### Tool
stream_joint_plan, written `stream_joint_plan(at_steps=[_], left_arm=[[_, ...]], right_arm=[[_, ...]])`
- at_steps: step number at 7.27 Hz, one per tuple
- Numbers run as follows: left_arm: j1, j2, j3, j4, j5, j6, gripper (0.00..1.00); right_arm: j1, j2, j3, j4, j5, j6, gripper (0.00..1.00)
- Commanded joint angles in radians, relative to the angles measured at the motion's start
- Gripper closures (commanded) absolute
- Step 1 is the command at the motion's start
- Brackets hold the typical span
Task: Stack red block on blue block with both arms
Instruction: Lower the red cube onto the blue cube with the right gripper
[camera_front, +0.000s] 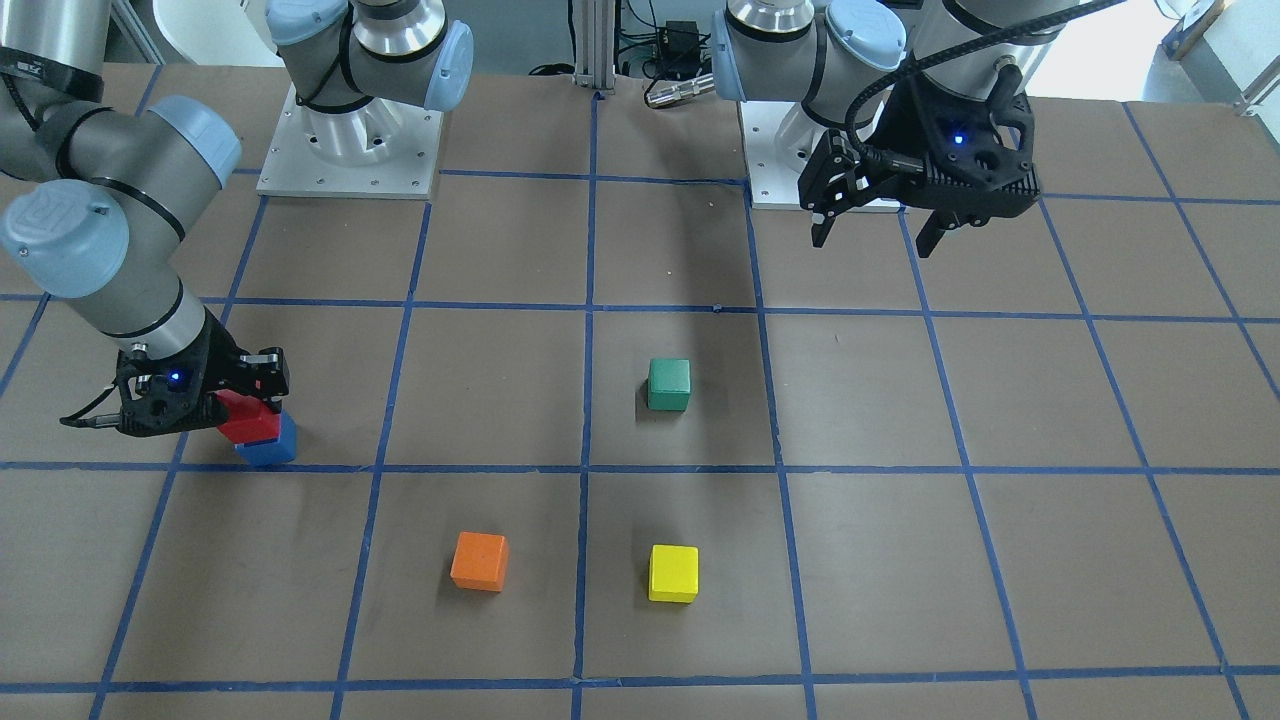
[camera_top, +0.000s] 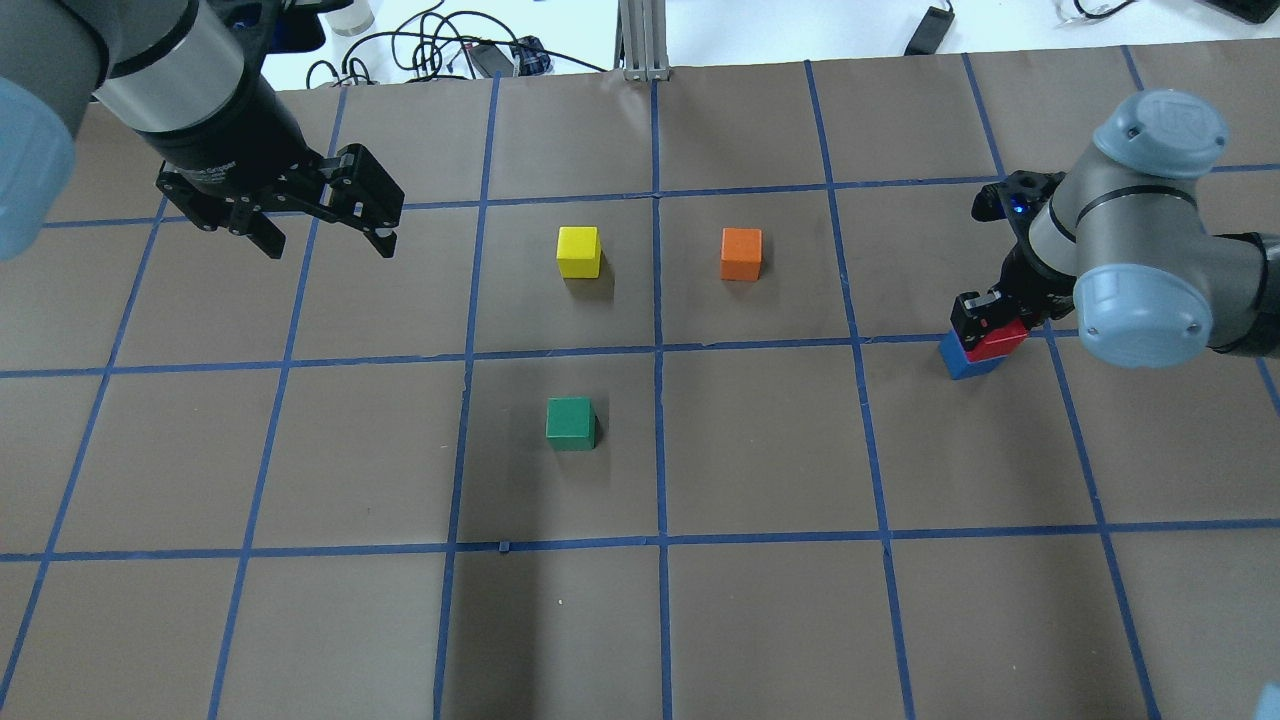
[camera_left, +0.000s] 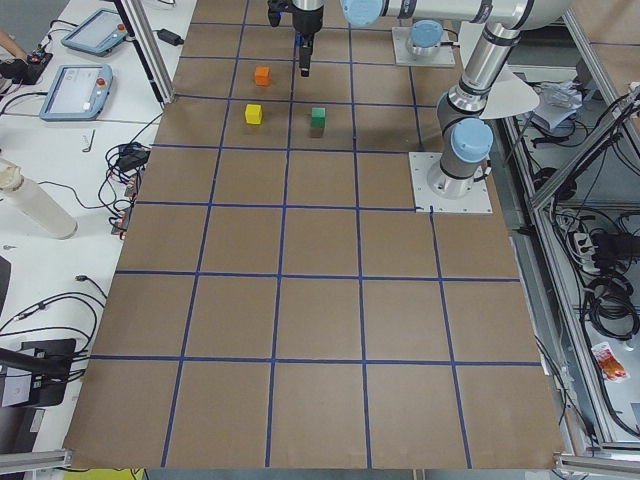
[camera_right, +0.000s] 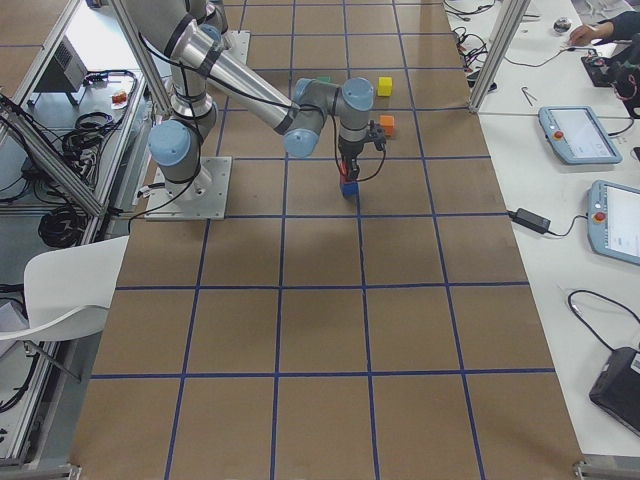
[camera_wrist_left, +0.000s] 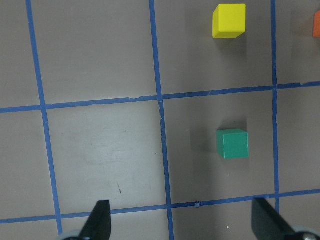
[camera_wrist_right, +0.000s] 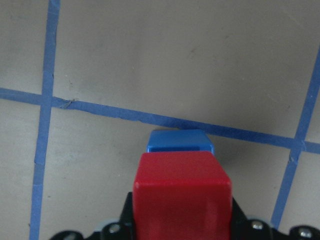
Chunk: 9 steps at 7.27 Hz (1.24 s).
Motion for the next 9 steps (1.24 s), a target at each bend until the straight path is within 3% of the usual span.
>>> stream_joint_plan(at_steps=[1,2,4,7,9], left_arm=[[0.0,0.0,0.0,0.0,0.002,0.001,0.0],[0.0,0.0,-0.002,0.0,0.0,0.002,0.0],[0.0,0.0,0.0,0.0,0.002,0.0,0.0],[0.0,0.0,0.002,0.0,0.0,0.0,0.0],[0.0,0.0,0.0,0.011,0.0,0.0,0.0]], right_arm=[[0.0,0.003,0.0,-0.001,-0.011,0.005,0.5],[0.0,0.005,0.0,-0.001,-0.011,0.008,0.45],[0.0,0.006,-0.001,0.0,-0.011,0.011,0.0],[0.0,-0.026,-0.029,0.061,-0.02,0.019,0.0],[0.006,-0.154,-0.157,0.335,-0.042,0.063,0.0]])
